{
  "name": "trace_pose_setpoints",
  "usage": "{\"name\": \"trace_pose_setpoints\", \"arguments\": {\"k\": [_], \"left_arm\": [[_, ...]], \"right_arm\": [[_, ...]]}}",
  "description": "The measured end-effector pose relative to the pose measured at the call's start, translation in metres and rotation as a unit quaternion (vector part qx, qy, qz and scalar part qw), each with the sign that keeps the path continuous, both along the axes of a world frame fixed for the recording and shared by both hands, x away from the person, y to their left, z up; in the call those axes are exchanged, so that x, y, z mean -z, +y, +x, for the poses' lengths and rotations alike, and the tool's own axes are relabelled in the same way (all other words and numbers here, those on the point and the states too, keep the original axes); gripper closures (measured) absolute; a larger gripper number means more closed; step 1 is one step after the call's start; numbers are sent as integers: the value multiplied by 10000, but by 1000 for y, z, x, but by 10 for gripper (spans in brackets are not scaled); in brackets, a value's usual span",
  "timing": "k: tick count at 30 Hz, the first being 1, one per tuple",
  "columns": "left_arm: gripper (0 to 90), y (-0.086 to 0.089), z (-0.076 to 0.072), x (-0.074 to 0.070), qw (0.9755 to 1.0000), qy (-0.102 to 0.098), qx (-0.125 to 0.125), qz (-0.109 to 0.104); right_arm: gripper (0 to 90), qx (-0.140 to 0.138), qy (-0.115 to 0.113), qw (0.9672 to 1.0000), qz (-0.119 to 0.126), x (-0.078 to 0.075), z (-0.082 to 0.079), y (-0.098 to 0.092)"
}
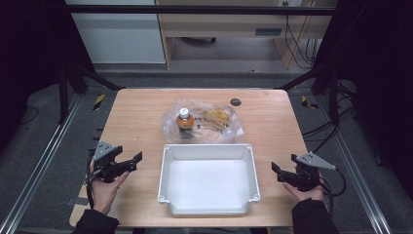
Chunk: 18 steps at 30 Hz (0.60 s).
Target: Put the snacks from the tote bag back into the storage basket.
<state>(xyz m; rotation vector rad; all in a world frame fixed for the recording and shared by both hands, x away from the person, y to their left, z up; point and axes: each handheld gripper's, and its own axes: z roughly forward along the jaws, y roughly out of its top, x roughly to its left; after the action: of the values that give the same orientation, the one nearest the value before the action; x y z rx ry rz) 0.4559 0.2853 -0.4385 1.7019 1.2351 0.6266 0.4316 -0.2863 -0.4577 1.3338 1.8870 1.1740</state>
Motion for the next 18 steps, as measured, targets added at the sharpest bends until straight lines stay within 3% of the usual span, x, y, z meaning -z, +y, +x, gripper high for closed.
{"name": "trace_pose_setpoints", "arguments": {"k": [18], "left_arm": [[177,-13,1,-12,9998,-111,130,-129]], "right_arm": [[134,13,51,9999,-143,2,-1,0]]}}
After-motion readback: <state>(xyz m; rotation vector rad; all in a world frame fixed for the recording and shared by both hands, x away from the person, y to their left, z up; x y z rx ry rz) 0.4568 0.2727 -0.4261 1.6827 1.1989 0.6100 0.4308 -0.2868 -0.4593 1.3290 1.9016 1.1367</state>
